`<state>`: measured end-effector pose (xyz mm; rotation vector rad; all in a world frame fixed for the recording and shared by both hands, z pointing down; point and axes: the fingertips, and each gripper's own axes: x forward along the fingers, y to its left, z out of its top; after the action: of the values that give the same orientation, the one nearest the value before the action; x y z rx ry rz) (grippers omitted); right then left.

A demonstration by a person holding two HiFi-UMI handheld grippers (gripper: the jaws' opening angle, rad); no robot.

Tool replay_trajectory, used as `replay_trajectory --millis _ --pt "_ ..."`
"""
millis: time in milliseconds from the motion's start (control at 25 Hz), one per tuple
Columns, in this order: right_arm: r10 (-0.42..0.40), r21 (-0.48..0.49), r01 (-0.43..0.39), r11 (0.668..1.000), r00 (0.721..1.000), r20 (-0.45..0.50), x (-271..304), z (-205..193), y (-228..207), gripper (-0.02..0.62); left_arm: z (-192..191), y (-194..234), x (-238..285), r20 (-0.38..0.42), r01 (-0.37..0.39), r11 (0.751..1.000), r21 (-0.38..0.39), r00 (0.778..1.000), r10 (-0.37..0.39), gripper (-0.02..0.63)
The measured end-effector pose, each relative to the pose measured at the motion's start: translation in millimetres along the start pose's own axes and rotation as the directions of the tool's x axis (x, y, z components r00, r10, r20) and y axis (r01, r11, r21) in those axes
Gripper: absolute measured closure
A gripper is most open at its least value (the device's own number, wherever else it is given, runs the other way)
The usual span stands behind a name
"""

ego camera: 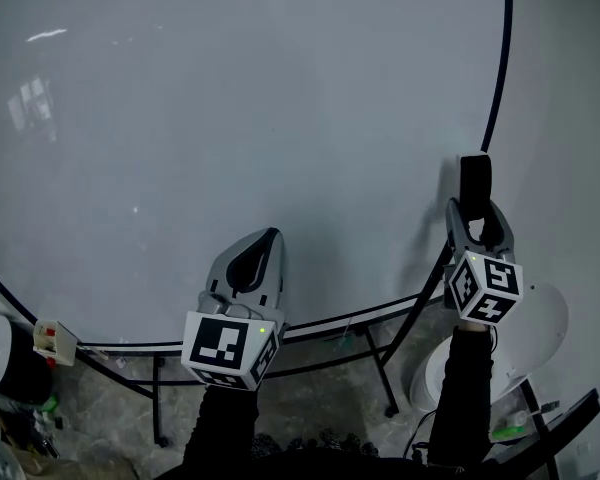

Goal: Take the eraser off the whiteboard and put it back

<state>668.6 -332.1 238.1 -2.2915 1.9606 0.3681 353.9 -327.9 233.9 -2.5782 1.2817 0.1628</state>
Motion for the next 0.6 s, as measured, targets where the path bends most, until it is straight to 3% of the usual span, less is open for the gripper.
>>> replay_trajectory --millis 600 --pt "0.058 0.059 -0.057 0.997 0.998 -0.018 41.9 -21.0 -30.1 0.316 -1.3 1.5 0.8 -0.002 -0.031 0.999 0.015 1.0 0.031 0.6"
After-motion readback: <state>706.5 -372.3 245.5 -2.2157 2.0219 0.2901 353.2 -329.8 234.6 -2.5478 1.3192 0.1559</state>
